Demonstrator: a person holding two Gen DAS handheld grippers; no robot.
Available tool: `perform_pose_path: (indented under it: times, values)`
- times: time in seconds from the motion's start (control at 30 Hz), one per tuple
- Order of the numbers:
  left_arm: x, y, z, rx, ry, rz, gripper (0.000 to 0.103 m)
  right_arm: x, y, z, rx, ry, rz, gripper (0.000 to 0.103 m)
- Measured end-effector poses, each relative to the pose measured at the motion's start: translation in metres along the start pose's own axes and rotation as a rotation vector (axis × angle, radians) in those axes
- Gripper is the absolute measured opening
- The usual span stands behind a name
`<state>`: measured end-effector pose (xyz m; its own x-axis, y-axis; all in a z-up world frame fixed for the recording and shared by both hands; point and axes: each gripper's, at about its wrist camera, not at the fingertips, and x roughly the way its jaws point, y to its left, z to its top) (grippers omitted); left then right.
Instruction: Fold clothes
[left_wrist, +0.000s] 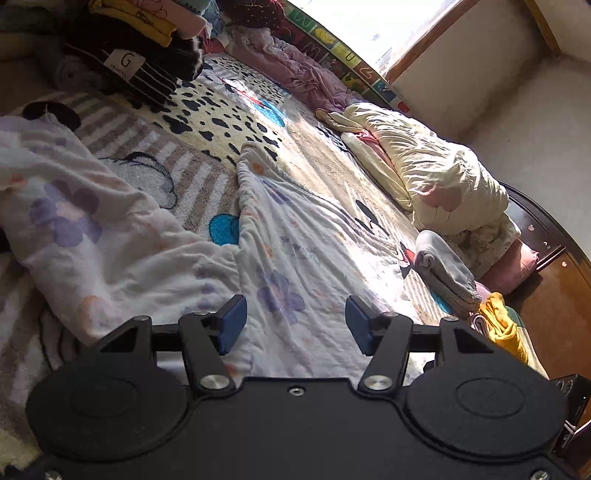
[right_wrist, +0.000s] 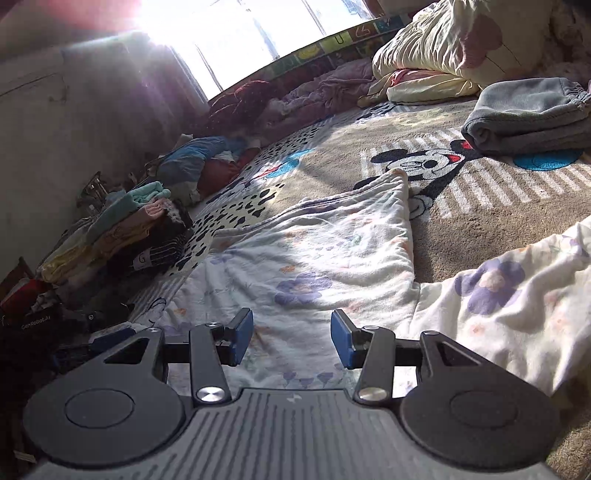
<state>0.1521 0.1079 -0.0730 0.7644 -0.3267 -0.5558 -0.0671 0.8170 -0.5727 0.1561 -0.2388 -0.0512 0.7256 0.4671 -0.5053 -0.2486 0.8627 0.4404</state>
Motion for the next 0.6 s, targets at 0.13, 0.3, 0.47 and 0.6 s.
perform_pose_path:
  times: [0.13,0.3,0.47,0.6]
  values:
    - [-0.021,-0.005,-0.013,0.060,-0.110,0.034,0.057,-0.001,0.025,-0.042,-0.201,0.016,-0.167,0.050]
    - [-0.015,0.005,-0.012,0.117,-0.121,0.163,0.060,-0.006,0.038,-0.053,-0.222,0.040,-0.204,0.058]
    - [-0.036,0.023,0.003,0.048,-0.193,0.147,0.059,-0.026,0.038,-0.058,-0.149,-0.003,-0.172,0.058]
    - [-0.034,0.058,0.034,-0.051,-0.244,0.132,0.059,-0.040,0.035,-0.070,-0.131,-0.041,-0.148,0.058]
